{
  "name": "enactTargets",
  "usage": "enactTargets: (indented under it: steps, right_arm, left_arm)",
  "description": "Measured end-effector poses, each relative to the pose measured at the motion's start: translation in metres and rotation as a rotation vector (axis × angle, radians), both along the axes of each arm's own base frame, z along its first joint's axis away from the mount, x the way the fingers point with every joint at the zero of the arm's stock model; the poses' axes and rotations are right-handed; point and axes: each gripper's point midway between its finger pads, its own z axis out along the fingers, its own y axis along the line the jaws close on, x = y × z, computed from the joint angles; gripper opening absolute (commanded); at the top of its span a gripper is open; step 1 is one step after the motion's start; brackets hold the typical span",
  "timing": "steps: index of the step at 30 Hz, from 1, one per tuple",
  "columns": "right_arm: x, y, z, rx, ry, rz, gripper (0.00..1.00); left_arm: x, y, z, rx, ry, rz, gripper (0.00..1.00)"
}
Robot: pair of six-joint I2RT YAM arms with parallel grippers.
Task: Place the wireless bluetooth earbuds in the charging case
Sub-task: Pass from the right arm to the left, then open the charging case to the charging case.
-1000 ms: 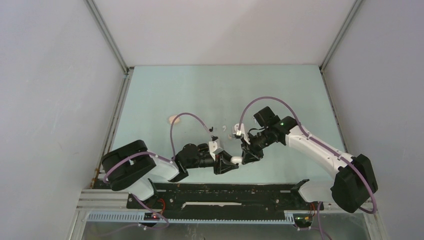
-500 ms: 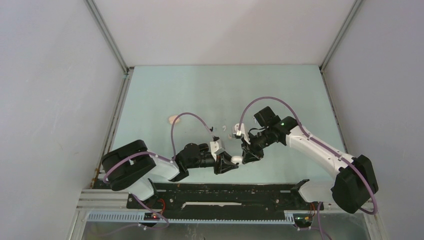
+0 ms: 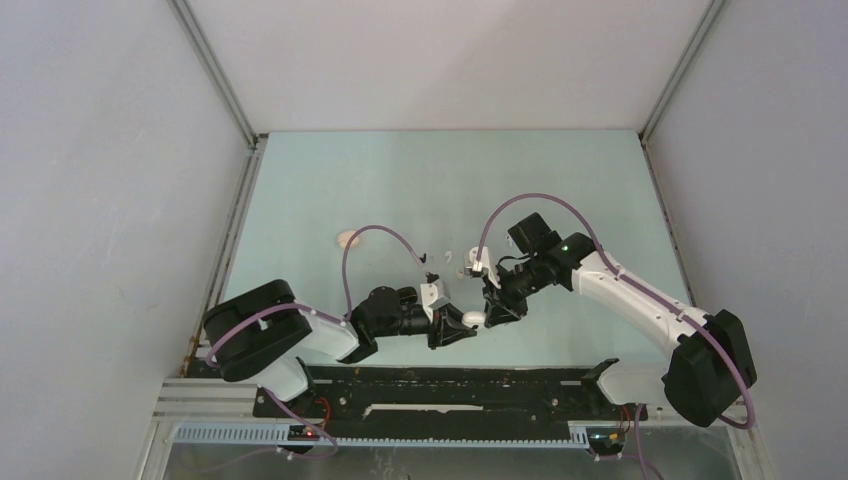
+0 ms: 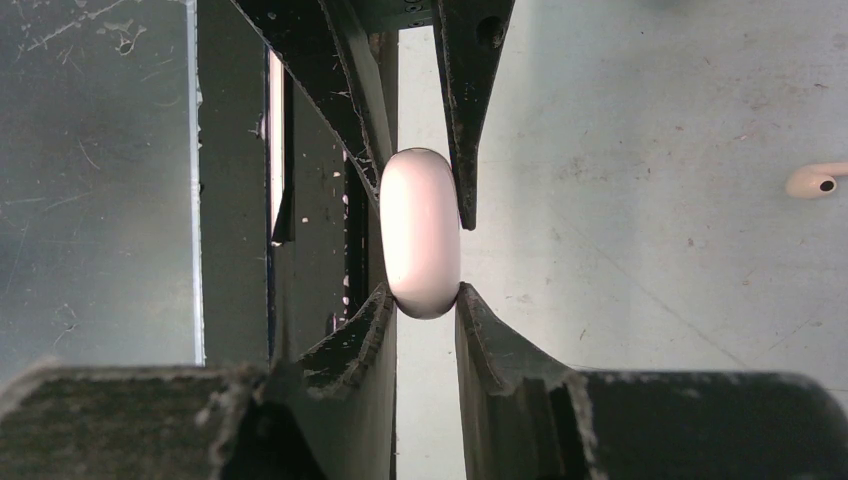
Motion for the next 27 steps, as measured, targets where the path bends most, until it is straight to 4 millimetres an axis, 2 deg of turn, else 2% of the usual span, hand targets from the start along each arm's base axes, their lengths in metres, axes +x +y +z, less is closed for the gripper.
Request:
enactTargets:
  steps: [5, 10, 13, 21, 27]
  right_arm:
    - [0.000, 0.000, 0.000, -0.001, 0.001, 0.000, 0.23]
    - [-0.001, 0.000, 0.001, 0.003, 0.011, -0.004, 0.47]
    - [-0.001, 0.002, 0.004, 0.025, 0.035, -0.016, 0.54]
    - [0.002, 0.002, 0.007, 0.061, 0.121, -0.063, 0.56]
    - [0.015, 0.002, 0.011, 0.078, 0.217, -0.119, 0.54]
  left_arm:
    - [-0.001, 0.000, 0.000, 0.000, -0.003, -0.005, 0.10]
    - [-0.001, 0.000, 0.000, 0.000, -0.006, -0.010, 0.01]
    - [-0.004, 0.000, 0.000, 0.000, -0.006, -0.023, 0.00]
    - [-0.005, -0.001, 0.000, 0.000, -0.031, -0.036, 0.00]
    - [-0.006, -0.002, 0.000, 0.003, -0.050, -0.034, 0.00]
